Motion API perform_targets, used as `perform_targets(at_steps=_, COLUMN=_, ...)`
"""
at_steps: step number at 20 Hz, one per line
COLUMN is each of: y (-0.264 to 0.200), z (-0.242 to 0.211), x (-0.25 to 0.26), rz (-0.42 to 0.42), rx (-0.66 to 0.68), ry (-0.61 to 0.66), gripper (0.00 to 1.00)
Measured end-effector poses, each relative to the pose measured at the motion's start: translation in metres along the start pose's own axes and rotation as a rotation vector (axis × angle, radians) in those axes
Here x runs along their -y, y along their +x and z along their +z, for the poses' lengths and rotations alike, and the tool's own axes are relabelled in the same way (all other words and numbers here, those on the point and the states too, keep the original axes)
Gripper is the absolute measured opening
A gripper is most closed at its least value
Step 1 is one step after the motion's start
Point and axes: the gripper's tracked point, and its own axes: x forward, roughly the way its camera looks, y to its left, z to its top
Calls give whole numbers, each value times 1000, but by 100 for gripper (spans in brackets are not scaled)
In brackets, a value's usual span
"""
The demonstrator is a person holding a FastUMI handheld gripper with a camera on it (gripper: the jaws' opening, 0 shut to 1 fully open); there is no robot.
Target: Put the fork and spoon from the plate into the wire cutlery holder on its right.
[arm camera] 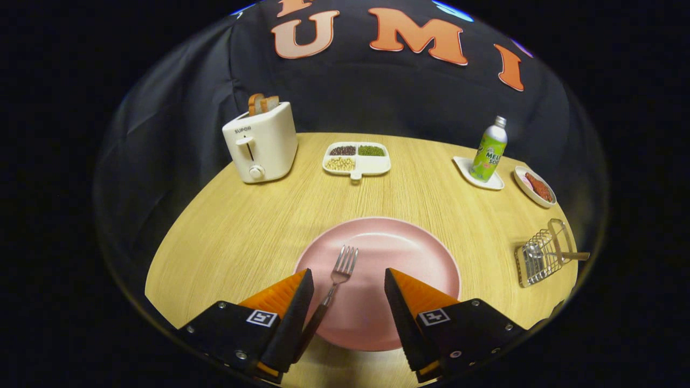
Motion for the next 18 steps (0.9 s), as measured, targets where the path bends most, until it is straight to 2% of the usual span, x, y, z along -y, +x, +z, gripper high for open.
perform_targets(at_steps=4, y=15, z=-26, x=-1, rz=2, rx=-95, ry=-21, gripper=68)
perform_targets(at_steps=6, y=17, z=-36, x=1, rz=2, rx=-136, ry=-30, gripper=58)
perform_targets(at_steps=7, y=17, z=-40, x=0, rz=8, rx=-153, ry=-25, gripper=50)
perform_targets(at_steps=8, y=17, z=-41, x=-1, rz=18, rx=-165, ry=-21, gripper=46)
perform_targets(at_steps=11, y=17, z=-42, x=4, rz=8, rx=-177, ry=-23, gripper=23)
perform_targets(at_steps=13, y=18, z=-42, x=5, rz=19, rx=-187, ry=-22, gripper=13)
perform_targets(at_steps=16, y=16, z=-42, x=4, rz=58, rx=-205, ry=-3, gripper=7)
perform_targets(at_steps=18, y=11, z=-35, x=13, rz=55, rx=-182, ry=-10, gripper=5)
